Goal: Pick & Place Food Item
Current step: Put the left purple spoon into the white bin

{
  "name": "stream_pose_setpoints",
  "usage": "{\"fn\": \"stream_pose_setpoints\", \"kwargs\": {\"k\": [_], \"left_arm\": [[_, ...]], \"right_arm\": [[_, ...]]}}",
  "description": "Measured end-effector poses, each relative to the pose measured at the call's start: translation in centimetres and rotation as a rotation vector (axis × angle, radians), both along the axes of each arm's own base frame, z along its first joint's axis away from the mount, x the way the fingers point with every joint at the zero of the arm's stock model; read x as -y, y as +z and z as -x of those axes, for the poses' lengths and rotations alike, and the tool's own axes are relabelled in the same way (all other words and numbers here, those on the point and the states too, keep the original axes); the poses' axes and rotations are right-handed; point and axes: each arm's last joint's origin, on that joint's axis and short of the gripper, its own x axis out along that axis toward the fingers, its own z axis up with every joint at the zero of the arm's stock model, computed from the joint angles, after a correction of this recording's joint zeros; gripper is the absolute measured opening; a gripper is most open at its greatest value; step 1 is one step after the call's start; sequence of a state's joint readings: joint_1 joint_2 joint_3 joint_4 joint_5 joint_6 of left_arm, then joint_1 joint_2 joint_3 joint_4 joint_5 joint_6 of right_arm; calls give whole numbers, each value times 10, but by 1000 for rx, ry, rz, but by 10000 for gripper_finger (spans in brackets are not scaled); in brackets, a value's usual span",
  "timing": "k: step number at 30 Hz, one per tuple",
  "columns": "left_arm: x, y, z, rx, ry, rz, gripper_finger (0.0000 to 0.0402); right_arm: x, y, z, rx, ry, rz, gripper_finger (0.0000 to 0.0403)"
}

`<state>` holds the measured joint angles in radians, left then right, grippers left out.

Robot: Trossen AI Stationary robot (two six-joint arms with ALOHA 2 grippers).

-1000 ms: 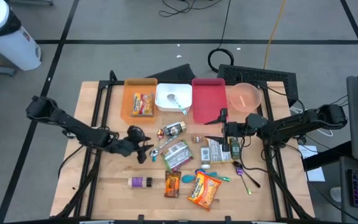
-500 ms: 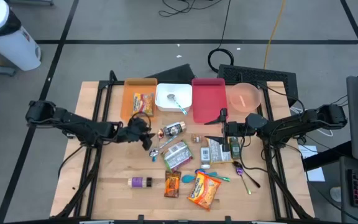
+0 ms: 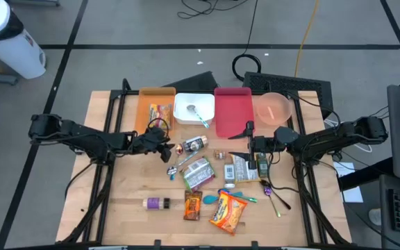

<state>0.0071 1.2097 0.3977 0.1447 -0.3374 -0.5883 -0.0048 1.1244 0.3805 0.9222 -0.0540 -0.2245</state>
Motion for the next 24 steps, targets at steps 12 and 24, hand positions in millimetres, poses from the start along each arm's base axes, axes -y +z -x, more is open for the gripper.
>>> {"fn": "stream_pose_setpoints", "kwargs": {"k": [12,24], "left_arm": [[-7,-14,-7,-38,26,-6,186],[-13,-18,-11,-34,2,20,186]], "right_arm": [[0,-2,0,-17,0,4,242],[0,-2,0,-18,-1,4,242]]}}
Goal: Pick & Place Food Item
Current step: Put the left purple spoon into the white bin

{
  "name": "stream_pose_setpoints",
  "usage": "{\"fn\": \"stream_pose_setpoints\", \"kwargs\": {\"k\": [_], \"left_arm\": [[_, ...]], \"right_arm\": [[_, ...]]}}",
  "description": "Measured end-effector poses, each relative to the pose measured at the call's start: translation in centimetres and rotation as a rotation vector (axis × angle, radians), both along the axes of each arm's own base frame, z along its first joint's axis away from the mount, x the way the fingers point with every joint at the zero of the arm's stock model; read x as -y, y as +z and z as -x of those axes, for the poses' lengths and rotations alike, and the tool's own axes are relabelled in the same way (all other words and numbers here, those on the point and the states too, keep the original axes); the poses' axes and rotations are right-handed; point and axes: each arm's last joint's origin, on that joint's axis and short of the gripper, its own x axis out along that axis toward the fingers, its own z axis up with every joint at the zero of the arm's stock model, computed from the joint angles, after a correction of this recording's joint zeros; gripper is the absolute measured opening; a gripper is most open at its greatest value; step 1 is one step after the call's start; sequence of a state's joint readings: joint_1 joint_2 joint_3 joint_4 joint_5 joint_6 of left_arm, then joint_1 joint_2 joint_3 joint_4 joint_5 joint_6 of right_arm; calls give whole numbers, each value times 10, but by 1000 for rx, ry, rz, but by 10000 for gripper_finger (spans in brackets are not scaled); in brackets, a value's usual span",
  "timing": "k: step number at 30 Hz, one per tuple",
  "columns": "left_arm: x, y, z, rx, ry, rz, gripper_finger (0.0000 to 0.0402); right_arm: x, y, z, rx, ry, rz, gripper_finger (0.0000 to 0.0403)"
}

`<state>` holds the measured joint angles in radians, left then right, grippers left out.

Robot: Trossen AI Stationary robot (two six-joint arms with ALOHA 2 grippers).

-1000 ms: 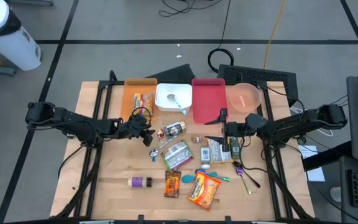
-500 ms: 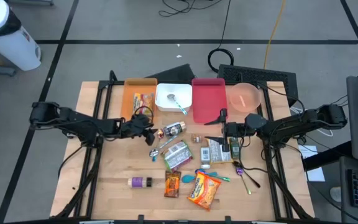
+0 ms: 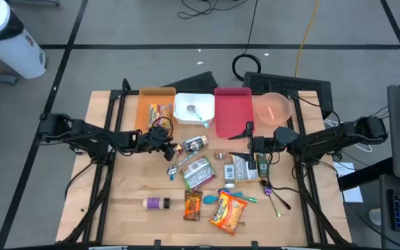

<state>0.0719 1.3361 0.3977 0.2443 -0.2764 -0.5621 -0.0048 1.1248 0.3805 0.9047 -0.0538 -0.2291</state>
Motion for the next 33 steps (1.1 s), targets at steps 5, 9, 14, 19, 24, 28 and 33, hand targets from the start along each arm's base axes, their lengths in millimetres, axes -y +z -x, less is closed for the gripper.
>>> {"fn": "stream_pose_setpoints", "kwargs": {"k": [5,9,14,19,24,28,33], "left_arm": [[0,0,0,2,-5,5,186],[1,1,-1,14,-7,3,186],[3,4,-3,45,-27,-10,186],[3,3,-3,42,-28,-9,186],[3,3,-3,44,-24,-2,186],[3,-3,-4,22,-19,10,186],[3,-11,-10,-18,-15,23,186]], "right_arm": [[0,0,0,0,-1,0,242],[0,0,0,0,-1,0,242],[2,0,0,-5,-8,0,242],[2,-1,0,-9,-10,-2,242],[2,-1,0,-9,-10,-1,242],[2,-1,0,-11,-10,-1,242],[2,-1,0,-13,-10,-1,242]]}}
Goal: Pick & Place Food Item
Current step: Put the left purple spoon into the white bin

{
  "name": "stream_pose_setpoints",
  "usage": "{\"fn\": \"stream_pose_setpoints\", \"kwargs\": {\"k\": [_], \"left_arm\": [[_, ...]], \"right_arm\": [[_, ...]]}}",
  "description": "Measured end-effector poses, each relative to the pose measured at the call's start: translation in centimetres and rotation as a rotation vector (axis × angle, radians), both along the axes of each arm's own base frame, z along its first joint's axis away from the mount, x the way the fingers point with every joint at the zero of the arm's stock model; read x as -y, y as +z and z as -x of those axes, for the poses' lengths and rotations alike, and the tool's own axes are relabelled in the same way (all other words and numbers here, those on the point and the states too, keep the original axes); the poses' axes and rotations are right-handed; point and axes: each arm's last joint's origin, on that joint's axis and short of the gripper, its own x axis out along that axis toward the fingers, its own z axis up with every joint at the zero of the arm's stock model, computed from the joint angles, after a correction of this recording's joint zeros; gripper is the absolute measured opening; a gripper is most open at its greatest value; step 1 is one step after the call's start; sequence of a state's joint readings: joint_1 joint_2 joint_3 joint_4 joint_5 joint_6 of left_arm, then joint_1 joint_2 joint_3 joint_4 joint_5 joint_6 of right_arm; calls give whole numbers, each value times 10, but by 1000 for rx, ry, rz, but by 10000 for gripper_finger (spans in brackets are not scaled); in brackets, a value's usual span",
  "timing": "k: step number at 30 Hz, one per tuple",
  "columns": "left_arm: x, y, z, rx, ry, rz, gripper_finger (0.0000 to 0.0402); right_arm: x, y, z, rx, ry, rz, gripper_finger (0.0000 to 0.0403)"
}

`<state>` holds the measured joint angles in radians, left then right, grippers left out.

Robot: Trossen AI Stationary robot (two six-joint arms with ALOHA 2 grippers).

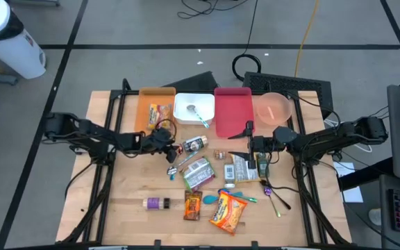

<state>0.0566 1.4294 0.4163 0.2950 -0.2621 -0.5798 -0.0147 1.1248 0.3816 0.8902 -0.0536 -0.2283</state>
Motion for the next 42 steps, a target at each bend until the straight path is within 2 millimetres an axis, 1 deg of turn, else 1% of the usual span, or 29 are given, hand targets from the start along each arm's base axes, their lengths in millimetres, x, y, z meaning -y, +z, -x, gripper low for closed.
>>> {"fn": "stream_pose_setpoints", "kwargs": {"k": [7,15,19,24,30,33,39,42], "left_arm": [[0,2,-21,-16,-45,3,186],[-1,-6,-39,-156,-54,-9,186],[-2,-1,-46,-144,-72,-24,186],[-2,5,-48,-139,-75,-26,186],[-2,6,-48,-218,-67,-20,186],[-2,9,-49,-234,-53,-33,186],[3,18,-57,-206,-75,-53,186],[4,22,-59,-231,-72,-82,186]], "right_arm": [[0,-1,0,-12,0,0,242],[0,-3,0,-27,0,0,242],[0,-3,0,-36,0,0,242],[0,-4,0,-46,0,0,242],[0,-6,0,-58,0,0,242],[0,-6,0,-58,0,0,242],[0,-6,0,-59,0,0,242],[0,-6,0,-60,0,-1,242]]}}
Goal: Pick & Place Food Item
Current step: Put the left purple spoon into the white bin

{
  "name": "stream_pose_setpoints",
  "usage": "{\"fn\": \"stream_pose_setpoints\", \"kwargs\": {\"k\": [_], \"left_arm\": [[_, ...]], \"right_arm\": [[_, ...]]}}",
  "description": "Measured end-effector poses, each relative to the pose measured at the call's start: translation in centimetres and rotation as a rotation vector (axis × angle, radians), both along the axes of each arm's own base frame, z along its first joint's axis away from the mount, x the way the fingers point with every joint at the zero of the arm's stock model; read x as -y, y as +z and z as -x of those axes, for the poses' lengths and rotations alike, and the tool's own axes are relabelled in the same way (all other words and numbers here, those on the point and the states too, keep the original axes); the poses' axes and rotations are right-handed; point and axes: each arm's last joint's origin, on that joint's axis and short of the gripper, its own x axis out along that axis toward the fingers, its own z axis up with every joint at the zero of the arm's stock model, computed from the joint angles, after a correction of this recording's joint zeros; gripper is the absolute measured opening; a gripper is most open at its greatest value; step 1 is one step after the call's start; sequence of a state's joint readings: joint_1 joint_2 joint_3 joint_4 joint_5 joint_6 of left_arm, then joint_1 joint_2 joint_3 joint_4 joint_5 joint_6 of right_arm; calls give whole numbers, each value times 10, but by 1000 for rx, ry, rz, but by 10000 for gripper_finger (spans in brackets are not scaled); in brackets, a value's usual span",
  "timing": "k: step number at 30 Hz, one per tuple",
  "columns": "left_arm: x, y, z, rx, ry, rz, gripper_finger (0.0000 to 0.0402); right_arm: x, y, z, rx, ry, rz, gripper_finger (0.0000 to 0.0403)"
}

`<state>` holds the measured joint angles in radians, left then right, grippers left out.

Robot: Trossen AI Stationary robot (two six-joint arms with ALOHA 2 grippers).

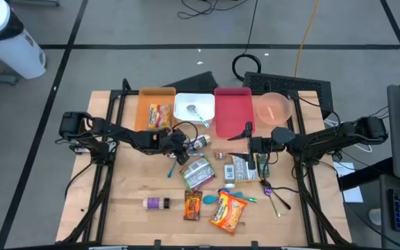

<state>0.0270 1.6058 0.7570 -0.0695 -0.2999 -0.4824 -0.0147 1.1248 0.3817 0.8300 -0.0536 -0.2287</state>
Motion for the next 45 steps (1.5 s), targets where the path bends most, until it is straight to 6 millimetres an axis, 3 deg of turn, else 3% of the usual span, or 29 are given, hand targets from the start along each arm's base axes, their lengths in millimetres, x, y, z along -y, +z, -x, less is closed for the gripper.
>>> {"fn": "stream_pose_setpoints", "kwargs": {"k": [5,45], "left_arm": [[-1,-1,6,-90,70,-40,186],[-1,-17,4,-145,46,34,186]], "right_arm": [[0,-1,0,-7,0,0,242],[0,-1,0,-5,0,0,242]]}}
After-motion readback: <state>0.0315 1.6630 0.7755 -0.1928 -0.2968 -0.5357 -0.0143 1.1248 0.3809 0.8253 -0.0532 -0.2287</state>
